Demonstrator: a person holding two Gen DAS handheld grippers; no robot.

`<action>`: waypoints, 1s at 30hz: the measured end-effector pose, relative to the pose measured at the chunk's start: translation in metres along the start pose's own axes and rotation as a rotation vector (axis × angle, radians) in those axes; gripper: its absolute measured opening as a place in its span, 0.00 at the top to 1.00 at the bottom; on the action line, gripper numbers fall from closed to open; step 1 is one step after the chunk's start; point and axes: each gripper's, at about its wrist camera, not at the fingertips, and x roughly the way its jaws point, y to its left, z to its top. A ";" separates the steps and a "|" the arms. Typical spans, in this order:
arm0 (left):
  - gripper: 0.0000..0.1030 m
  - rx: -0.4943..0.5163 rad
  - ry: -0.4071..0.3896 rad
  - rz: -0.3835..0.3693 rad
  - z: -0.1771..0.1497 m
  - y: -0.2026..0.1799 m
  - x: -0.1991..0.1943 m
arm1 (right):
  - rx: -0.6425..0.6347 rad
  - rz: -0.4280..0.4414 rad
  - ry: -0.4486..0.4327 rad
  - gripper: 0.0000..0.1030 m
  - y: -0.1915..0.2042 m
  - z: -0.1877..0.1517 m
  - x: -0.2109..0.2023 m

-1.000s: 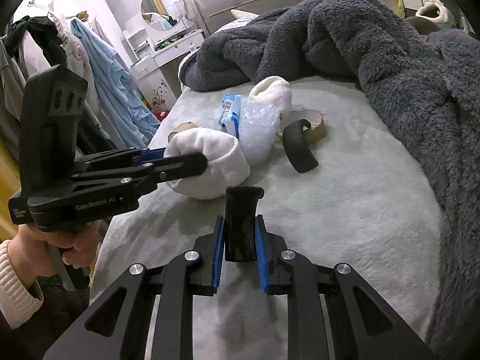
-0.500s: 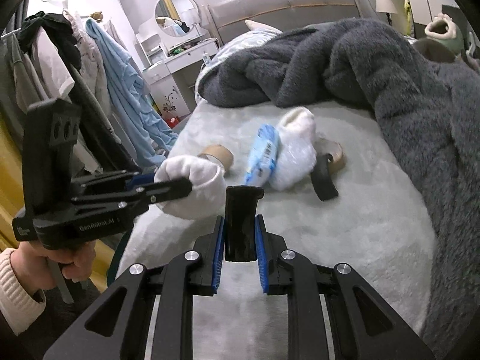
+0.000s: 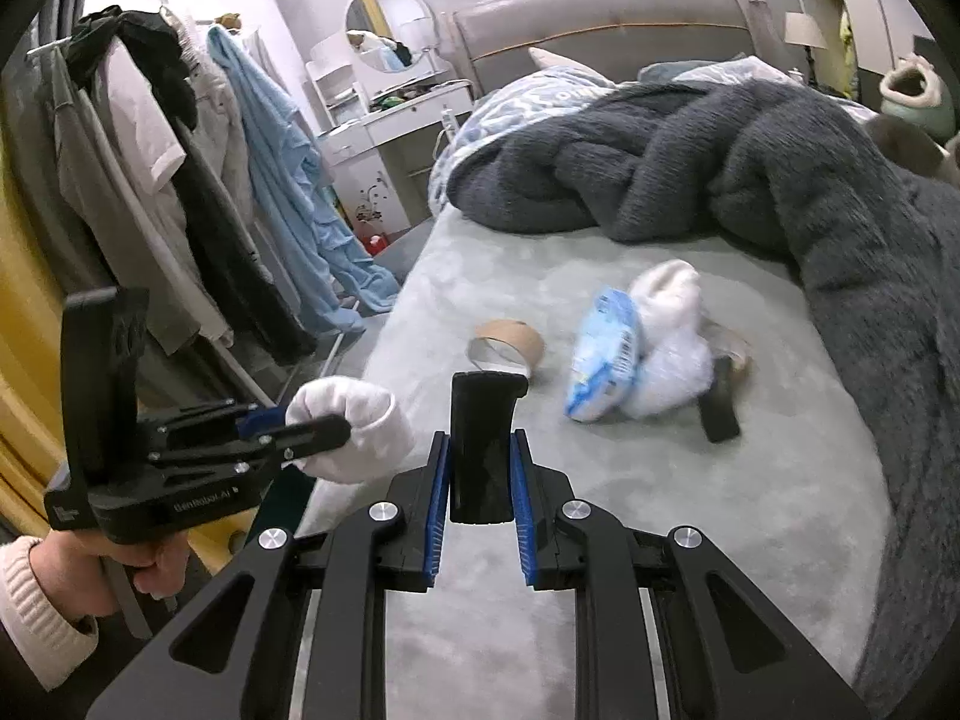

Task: Collect trash
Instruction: 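Carry the sock and strap over the bin and open both tools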

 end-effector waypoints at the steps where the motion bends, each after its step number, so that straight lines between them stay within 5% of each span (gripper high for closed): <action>1: 0.71 -0.013 -0.001 0.011 -0.002 0.005 -0.003 | -0.007 0.005 0.001 0.81 0.004 0.002 0.001; 30: 0.71 -0.231 0.121 0.209 -0.060 0.133 -0.024 | -0.178 0.083 0.127 0.81 0.127 0.028 0.065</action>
